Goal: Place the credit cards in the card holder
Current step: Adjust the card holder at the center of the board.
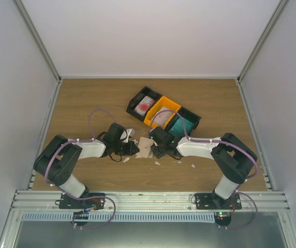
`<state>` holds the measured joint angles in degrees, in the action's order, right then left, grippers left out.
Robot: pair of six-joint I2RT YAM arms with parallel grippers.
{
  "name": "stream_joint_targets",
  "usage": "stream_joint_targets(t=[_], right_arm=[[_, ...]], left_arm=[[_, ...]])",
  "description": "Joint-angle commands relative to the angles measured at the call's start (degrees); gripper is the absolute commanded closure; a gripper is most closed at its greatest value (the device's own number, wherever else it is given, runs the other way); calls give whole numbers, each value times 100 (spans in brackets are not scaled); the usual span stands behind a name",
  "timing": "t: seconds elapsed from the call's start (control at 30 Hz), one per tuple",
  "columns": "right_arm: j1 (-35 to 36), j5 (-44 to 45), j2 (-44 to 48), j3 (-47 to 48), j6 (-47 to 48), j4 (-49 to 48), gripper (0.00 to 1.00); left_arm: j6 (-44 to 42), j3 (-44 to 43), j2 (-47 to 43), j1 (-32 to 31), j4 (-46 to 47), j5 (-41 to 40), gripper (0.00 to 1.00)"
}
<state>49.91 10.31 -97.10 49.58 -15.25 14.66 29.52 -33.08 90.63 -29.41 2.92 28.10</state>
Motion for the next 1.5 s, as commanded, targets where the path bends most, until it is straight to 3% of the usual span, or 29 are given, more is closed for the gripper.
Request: stream_joint_targets(t=[0.0,0.17,0.47,0.8,0.87,1.0,1.1,1.33,1.47], right_arm=[[-46,-809,120,-194,542,-845,55],[-111,-525,89,-44,832,-776,55],[-551,777,31,196,-773,-324,61],[-950,340,446,270,-1622,375,60],[-999,-7,505,306,-1724,438,60],[-1012,-951,601,368,-1527,288,56],[-1018,-1467,607,495,-1465,345,53],[-1023,-2200,299,778,-1388,510,51],[-929,-2045,93,1033,-1324,865,51]], left_arm=[[-120,247,189,-56,-554,-161,95],[-191,214,219,-57,-606,-176,100],[-236,317,112,-51,-754,-302,100],[-80,247,-109,-39,-748,-130,99],[-19,212,-155,-39,-733,-61,93],[138,112,-226,-44,-628,287,69],[262,52,-317,-43,-509,528,60],[302,13,-315,-66,-311,896,55],[311,32,-371,-195,55,1141,52]])
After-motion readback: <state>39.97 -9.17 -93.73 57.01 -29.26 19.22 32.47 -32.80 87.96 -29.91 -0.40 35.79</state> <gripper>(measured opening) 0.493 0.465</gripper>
